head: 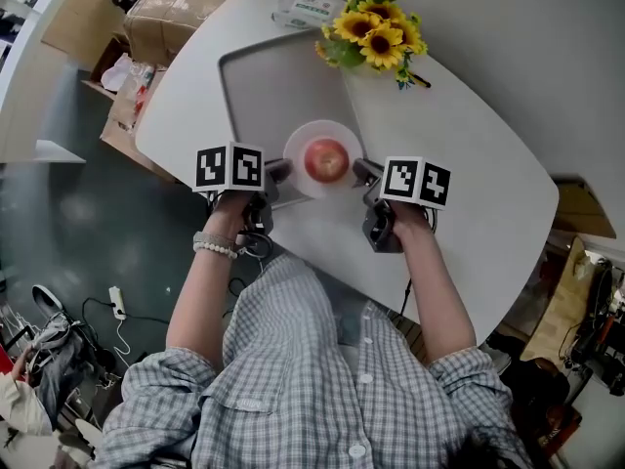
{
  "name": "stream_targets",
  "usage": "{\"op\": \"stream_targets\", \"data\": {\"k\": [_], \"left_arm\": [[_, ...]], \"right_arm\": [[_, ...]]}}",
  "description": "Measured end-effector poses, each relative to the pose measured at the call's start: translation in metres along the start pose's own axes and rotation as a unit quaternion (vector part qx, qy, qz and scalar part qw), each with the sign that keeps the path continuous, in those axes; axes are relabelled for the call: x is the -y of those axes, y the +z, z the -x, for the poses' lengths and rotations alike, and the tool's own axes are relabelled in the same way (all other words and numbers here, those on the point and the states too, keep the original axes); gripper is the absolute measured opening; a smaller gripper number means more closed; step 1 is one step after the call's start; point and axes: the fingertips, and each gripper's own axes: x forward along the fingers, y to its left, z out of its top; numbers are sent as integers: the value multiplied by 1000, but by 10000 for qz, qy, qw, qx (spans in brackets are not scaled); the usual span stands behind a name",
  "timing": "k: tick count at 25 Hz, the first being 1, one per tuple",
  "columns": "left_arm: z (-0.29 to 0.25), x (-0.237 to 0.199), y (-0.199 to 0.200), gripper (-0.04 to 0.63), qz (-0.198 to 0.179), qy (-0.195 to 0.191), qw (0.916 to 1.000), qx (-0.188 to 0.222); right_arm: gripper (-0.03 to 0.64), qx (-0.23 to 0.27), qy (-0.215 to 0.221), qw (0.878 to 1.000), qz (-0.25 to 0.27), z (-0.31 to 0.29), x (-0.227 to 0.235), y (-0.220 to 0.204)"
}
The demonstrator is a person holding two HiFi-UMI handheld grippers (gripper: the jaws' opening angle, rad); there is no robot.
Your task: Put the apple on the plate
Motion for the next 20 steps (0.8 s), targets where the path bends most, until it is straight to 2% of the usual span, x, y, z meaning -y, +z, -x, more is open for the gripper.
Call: {"op": "stream_targets", "data": {"k": [6,11,20], "left_arm": [[-1,-22,11,43,170,47,9998,-73],[-7,-35,9,43,144,171,9995,-219],[-11,-38,9,43,134,172,9994,-256]], "right_arm": [[51,-262,-50,9995,186,-27,-8,9],[51,-463,-181,9983,303,-40,-6,3],[52,-500,-230,9962,668,-44,-8,1]]}}
